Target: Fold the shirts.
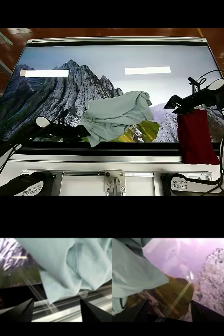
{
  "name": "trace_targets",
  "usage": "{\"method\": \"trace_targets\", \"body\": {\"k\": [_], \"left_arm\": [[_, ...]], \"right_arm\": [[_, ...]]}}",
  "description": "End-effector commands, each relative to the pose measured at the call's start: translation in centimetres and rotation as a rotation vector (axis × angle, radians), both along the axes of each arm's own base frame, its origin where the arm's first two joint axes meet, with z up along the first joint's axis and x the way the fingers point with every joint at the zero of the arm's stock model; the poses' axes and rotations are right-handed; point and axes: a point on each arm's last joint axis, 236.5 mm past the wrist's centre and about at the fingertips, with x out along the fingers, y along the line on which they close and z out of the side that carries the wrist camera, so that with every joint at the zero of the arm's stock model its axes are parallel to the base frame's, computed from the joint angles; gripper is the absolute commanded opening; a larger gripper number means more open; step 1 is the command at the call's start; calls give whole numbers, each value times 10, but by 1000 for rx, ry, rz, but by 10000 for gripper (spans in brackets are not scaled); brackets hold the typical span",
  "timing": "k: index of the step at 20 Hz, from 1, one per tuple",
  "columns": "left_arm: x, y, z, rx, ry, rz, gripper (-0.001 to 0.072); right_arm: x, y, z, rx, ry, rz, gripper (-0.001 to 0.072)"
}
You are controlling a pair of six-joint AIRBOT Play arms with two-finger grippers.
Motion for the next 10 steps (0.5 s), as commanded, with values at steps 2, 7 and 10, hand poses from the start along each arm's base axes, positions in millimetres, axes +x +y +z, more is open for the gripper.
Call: {"method": "trace_targets", "body": {"k": [2, 7, 10], "left_arm": [[14, -13, -18, -8, -1, 96, 454], [26, -10, -21, -1, -21, 149, 433], [39, -9, -20, -7, -44, 205, 421]], "right_arm": [[-5, 34, -29, 50, 64, 94, 634], [-13, 69, -61, 73, 130, 196, 634], [-9, 80, -70, 59, 116, 215, 634]]}}
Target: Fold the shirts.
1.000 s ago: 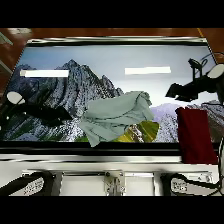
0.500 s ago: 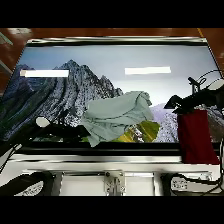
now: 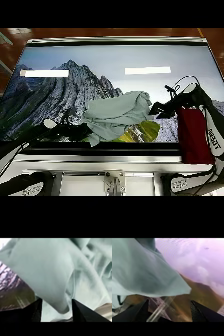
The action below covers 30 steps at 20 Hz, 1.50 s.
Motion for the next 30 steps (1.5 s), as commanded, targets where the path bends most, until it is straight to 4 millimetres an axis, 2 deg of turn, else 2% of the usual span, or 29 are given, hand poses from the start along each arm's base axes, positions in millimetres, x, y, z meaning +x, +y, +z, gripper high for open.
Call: {"method": "trace_targets", "body": {"k": [1, 2, 4, 5, 6, 7, 9, 11, 13, 14, 15, 17, 19, 20, 21, 22, 23, 24, 25, 27, 29, 30], "left_arm": [[15, 3, 0, 2, -30, 62, 287], [16, 3, 0, 3, -33, 65, 174], [17, 3, 0, 9, -50, 50, 82], [19, 3, 2, 12, -73, 28, 38], [22, 1, 6, 13, -99, 4, 37], [28, -1, 13, 12, -134, -16, 36], [43, -1, 36, 31, -226, -89, 35], [61, 6, 77, 83, -345, -200, 35], [86, 27, 137, 141, -451, -204, 35], [99, 41, 174, 173, -530, -193, 35], [112, 57, 221, 206, -633, -169, 35], [126, 86, 333, 254, -888, -86, 35], [111, 107, 456, 292, -1168, 1, 35], [93, 114, 513, 308, -1301, 41, 35], [73, 119, 557, 330, -1411, 65, 36], [51, 125, 595, 360, -1505, 93, 35], [33, 131, 622, 395, -1574, 114, 36], [16, 137, 641, 438, -1628, 136, 35], [4, 141, 653, 470, -1661, 151, 35], [-8, 143, 655, 500, -1668, 149, 36], [-4, 139, 632, 508, -1588, 87, 36], [1, 137, 617, 512, -1533, 50, 36]], "right_arm": [[8, 15, -13, -8, -27, 24, 634], [13, 17, -14, -18, -52, 20, 634], [22, 23, -16, -31, -79, 5, 632], [24, 26, -16, -32, -90, 6, 559], [24, 29, -15, -32, -94, 16, 239], [24, 30, -14, -29, -95, 18, 70], [22, 32, -2, -18, -115, 43, 64], [27, 28, 28, -27, -220, 97, 64], [41, 17, 81, -70, -391, 119, 64], [49, 9, 114, -103, -483, 120, 64], [58, 1, 156, -138, -595, 109, 64], [71, -14, 252, -201, -848, 68, 64], [68, -22, 375, -256, -1170, -1, 64], [58, -25, 433, -279, -1325, -39, 63], [41, -26, 489, -295, -1476, -78, 64], [23, -28, 532, -309, -1593, -110, 64], [3, -31, 565, -333, -1683, -140, 64], [-13, -35, 583, -357, -1728, -161, 64], [-25, -37, 594, -372, -1750, -175, 64], [-39, -35, 596, -370, -1742, -175, 64], [-39, -30, 577, -346, -1663, -151, 64], [-35, -28, 561, -345, -1601, -121, 64]]}}
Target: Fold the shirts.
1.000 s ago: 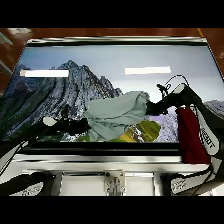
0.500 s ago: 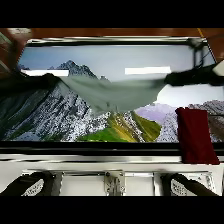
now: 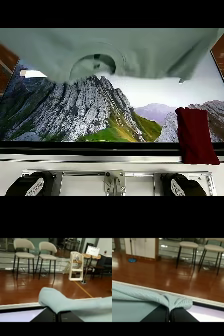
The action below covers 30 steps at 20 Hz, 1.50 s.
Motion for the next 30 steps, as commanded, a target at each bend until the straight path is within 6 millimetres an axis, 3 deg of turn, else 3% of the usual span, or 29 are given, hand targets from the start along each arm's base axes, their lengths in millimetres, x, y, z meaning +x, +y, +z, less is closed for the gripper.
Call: {"method": "trace_targets", "body": {"k": [1, 4, 7, 10, 13, 16, 20, 22, 23, 24, 26, 28, 30], "left_arm": [[-1, -1, -32, 73, 134, -3, 36], [23, -5, -96, 121, 373, -46, 37], [47, -8, -186, 140, 660, -96, 37], [57, -15, -283, 120, 915, -142, 37], [43, -39, -372, 69, 1163, -241, 37], [31, -66, -432, 23, 1294, -306, 37], [41, -98, -469, -43, 1300, -326, 37], [55, -105, -470, -83, 1270, -319, 37], [62, -107, -466, -111, 1242, -311, 37], [68, -106, -461, -121, 1221, -304, 37], [75, -103, -449, -121, 1187, -301, 37], [84, -97, -432, -103, 1140, -307, 37], [95, -90, -411, -93, 1079, -303, 37]], "right_arm": [[-8, 4, -28, -14, 134, 18, 64], [9, 10, -111, -29, 462, 72, 64], [34, 12, -197, 12, 792, 117, 64], [90, 16, -257, 93, 913, 135, 64], [162, 23, -309, 274, 925, 116, 64], [203, 36, -367, 429, 988, 134, 64], [196, 62, -460, 443, 1225, 164, 64], [191, 78, -480, 429, 1280, 186, 64], [190, 81, -482, 425, 1283, 190, 65], [190, 82, -479, 429, 1280, 196, 119], [182, 75, -462, 416, 1289, 221, 579], [158, 58, -444, 362, 1330, 249, 594], [134, 26, -436, 278, 1388, 191, 594]]}}
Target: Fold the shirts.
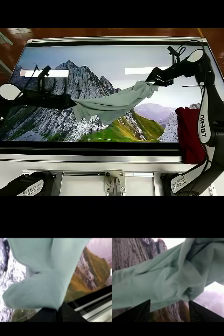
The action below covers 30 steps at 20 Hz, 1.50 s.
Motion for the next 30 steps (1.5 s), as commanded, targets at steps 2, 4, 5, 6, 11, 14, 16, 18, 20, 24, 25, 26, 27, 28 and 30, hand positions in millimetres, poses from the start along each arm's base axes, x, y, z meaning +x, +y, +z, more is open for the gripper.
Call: {"method": "trace_targets", "body": {"k": [2, 4, 5, 6, 11, 14, 16, 18, 20, 24, 25, 26, 27, 28, 30], "left_arm": [[25, 14, 41, -6, -118, 28, 37], [32, 22, 55, -8, -151, 48, 37], [34, 24, 59, -8, -161, 53, 37], [36, 25, 62, -9, -167, 57, 37], [35, 24, 62, -10, -167, 56, 37], [35, 24, 62, -10, -167, 56, 37], [35, 24, 62, -9, -169, 53, 37], [35, 24, 62, 0, -184, 35, 37], [35, 24, 62, 0, -184, 35, 37], [35, 24, 62, 0, -184, 35, 37], [35, 24, 62, 0, -184, 35, 37], [35, 24, 62, 0, -184, 35, 37], [35, 24, 62, 0, -184, 35, 37], [35, 24, 62, 0, -184, 35, 37], [35, 24, 62, 0, -185, 35, 37]], "right_arm": [[-54, -61, 10, -192, 133, 49, 594], [-77, -64, 13, -194, 217, 67, 594], [-91, -56, 11, -183, 268, 97, 594], [-103, -41, 6, -170, 308, 139, 594], [-137, 69, -50, -143, 359, 271, 670], [-154, 134, -75, -56, 386, 228, 670], [-165, 168, -89, -30, 400, 184, 669], [-168, 195, -104, -30, 392, 98, 670], [-160, 225, -111, -5, 351, -18, 670], [-145, 265, -111, 64, 297, -192, 669], [-148, 270, -115, 65, 314, -201, 669], [-154, 272, -120, 58, 335, -195, 669], [-158, 270, -123, 45, 349, -186, 669], [-164, 267, -125, 23, 361, -162, 669], [-173, 259, -129, -21, 381, -128, 669]]}}
